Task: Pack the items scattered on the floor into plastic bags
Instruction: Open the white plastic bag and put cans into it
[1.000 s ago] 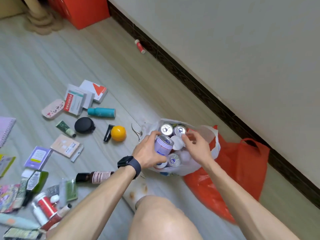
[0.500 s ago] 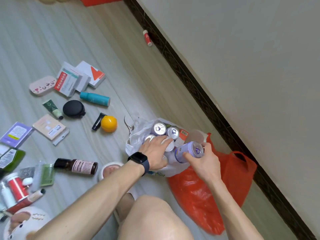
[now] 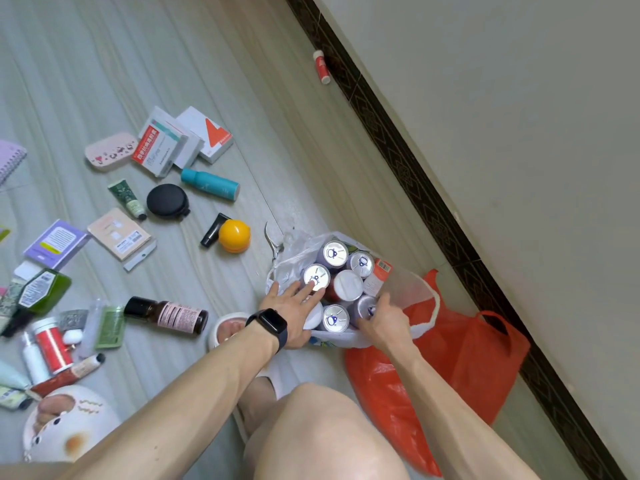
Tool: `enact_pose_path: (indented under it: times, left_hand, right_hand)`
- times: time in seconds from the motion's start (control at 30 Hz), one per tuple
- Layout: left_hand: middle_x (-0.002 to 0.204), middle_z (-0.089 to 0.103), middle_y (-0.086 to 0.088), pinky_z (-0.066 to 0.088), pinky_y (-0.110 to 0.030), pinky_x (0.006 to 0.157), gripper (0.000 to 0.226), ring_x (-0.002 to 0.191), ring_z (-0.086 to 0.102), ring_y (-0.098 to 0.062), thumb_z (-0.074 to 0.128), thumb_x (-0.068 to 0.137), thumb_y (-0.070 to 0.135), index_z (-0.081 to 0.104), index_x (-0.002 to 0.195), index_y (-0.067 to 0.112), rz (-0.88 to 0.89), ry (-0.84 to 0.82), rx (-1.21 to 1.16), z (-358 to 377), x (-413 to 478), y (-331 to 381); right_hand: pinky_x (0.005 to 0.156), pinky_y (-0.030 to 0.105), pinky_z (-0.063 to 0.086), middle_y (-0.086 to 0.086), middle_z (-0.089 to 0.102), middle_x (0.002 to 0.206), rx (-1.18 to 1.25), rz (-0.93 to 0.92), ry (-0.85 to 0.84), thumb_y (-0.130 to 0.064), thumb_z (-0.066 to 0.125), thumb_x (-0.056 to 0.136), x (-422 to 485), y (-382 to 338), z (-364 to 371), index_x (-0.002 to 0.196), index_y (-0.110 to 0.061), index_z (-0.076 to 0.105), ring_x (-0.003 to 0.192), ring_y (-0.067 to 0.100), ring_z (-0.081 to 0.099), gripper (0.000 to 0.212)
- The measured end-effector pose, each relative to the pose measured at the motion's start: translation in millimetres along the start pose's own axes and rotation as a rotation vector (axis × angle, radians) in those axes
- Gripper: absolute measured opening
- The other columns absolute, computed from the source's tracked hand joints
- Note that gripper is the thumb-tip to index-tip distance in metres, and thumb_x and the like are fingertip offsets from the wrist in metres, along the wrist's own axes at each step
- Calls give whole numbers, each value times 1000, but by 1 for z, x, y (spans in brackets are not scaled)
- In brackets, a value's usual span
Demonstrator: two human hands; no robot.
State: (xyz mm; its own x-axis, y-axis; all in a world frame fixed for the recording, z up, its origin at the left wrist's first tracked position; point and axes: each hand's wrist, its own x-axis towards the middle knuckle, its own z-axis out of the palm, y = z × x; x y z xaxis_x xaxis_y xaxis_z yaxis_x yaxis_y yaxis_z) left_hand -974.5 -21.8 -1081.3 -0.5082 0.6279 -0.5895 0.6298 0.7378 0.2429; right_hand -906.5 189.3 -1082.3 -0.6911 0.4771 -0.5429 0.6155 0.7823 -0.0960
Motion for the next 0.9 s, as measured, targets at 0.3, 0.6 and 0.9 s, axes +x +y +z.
enact_pose_path:
  times: [0.3, 0.6, 0.9]
  left_hand:
    - [164, -8, 1, 5, -53, 119, 85, 151, -4, -21, 41, 94, 53, -12, 155, 25, 4, -3, 28, 2, 2, 3]
    - [164, -7, 1, 9, -52, 119, 87, 151, 0, -20, 42, 93, 56, -11, 155, 27, 16, 25, -8, 4, -1, 3]
    - [164, -10, 0, 8, -52, 118, 88, 151, 1, -20, 42, 91, 61, -11, 154, 31, 26, 9, 11, 5, -2, 7]
  right_hand:
    - [106, 49, 36, 14, 42, 148, 145, 110, 368, -40, 62, 77, 9, 26, -44, 139, -24, 49, 132, 40, 38, 65]
    - [57, 31, 50, 2, 67, 83, 1180, 357, 430, 5, 41, 87, 8, 49, -61, 122, -24, 55, 52, 21, 55, 48]
    - [88, 28, 41, 2, 59, 121, 434, -6, 300, -27, 56, 92, -39, 57, -37, 122, -26, 64, 113, 22, 58, 31]
